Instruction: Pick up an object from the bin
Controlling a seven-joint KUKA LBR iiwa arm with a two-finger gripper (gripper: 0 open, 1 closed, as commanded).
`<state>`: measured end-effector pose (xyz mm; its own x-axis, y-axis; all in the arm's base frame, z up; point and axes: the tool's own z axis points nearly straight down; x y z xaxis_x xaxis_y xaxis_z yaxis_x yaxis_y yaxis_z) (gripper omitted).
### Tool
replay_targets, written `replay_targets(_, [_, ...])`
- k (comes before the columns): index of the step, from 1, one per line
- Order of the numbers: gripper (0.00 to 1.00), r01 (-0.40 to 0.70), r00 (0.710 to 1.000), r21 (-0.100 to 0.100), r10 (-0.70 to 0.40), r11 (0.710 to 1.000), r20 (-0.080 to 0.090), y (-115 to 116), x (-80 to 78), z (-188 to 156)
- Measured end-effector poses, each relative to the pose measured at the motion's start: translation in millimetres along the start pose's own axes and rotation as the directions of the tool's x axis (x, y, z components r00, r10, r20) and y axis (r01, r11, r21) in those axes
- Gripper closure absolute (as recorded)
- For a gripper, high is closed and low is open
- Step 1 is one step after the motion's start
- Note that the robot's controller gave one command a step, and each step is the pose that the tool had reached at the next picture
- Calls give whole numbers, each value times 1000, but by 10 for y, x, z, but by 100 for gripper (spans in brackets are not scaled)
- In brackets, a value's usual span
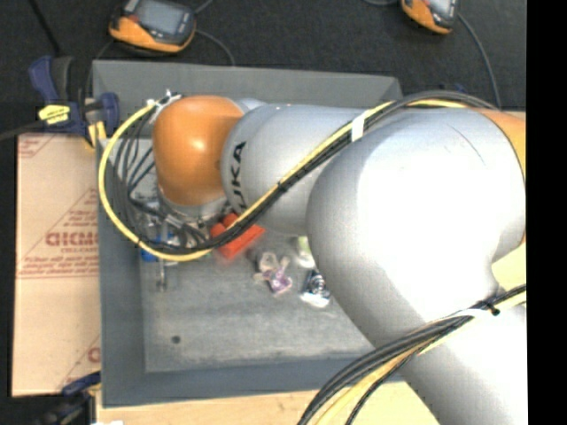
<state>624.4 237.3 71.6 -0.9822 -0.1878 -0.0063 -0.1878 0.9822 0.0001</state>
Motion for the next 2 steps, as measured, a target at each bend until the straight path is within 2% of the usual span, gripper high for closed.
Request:
replay_targets(1, [0, -5, 1000, -2, 5, 1000, 5, -5, -21, -24])
replay_targets(2, [100, -7, 1000, -4, 7, 1000, 11, -2, -39, -56])
